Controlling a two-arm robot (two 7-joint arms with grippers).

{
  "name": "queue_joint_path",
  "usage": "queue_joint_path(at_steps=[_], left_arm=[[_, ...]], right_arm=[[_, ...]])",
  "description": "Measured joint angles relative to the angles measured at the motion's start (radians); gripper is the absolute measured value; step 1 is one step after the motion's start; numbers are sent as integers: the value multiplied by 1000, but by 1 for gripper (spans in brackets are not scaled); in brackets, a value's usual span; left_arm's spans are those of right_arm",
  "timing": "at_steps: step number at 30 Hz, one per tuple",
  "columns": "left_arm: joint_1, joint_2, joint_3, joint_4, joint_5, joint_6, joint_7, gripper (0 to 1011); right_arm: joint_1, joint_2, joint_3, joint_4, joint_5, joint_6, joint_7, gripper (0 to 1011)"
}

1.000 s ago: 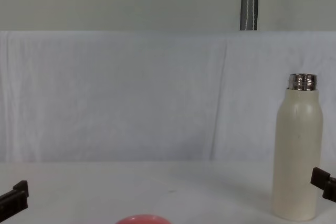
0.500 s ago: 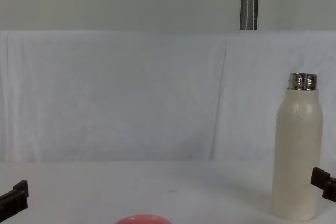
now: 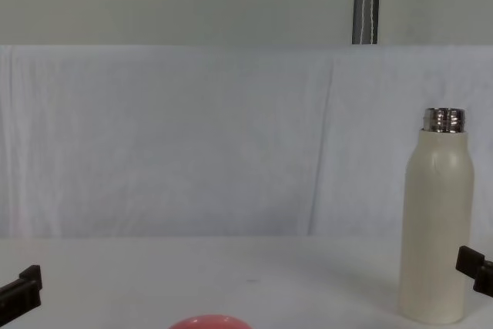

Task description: Grasp the thermos with one hand and pour water into the cup lid.

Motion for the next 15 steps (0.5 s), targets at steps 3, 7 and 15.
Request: queue_joint_path(at_steps=[3, 7, 15], left_arm=[[0, 0, 0, 0, 0, 0, 0, 1001], [0, 0, 0, 0, 0, 0, 0, 1001], [0, 0, 0, 0, 0, 0, 0, 1001]], right_arm=[[0, 0, 0, 0, 0, 0, 0, 1000], [0, 0, 0, 0, 0, 0, 0, 1000], [0, 0, 0, 0, 0, 0, 0, 1000]])
